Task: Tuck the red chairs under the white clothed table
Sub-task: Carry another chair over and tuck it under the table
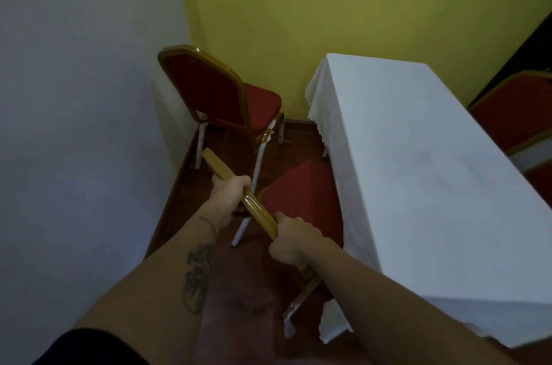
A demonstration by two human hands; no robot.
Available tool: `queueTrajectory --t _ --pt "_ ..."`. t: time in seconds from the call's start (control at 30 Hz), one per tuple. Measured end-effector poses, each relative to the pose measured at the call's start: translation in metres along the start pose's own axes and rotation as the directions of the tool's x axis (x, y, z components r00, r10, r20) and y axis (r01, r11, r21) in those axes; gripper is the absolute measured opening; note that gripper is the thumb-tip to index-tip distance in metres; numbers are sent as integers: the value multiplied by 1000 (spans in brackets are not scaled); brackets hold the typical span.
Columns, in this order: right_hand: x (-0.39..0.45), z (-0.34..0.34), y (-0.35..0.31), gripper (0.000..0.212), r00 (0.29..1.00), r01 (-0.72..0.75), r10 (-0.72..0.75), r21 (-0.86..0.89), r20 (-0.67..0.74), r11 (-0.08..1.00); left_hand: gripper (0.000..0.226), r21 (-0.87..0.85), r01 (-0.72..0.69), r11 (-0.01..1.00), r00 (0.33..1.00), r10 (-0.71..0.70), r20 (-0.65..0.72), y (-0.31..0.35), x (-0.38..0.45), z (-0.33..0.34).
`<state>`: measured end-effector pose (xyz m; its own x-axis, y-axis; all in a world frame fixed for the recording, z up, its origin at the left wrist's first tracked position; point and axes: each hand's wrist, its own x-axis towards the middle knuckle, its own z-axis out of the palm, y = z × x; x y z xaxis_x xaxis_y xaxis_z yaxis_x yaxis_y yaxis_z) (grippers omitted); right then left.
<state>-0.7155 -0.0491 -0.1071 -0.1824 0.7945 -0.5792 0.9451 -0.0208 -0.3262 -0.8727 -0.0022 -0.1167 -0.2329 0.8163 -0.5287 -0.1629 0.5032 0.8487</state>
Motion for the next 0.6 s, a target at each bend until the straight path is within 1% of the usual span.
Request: queueTrajectory --t 0.07,0.13,0.23,0.37,0.47,0.57,0.6 --pt "3 3 -1 81 1000 -14 14 63 3 998 86 34 -11 999 1000 11 -3 0 6 0" --pt "6 2 -3 76 1000 -14 15 97 -14 995 86 78 -27 997 1000 27 0 -1 16 0" --pt "6 1 -4 70 999 -42 46 137 -28 990 86 128 -41 991 998 34 55 3 29 0" --pt "6 -3 -14 69 992 -95 108 184 -58 978 90 144 -24 989 995 10 96 13 42 1" --pt "7 -2 -27 67 979 -155 181 237 -93 959 85 169 -10 986 983 -21 181 23 53 1" --pt "9 -2 -42 62 963 -214 252 291 -100 933 76 190 -20 982 960 -34 277 36 63 0" --pt "10 -2 -47 61 957 -234 275 306 -97 923 79 191 -13 981 952 -46 301 39 66 0"
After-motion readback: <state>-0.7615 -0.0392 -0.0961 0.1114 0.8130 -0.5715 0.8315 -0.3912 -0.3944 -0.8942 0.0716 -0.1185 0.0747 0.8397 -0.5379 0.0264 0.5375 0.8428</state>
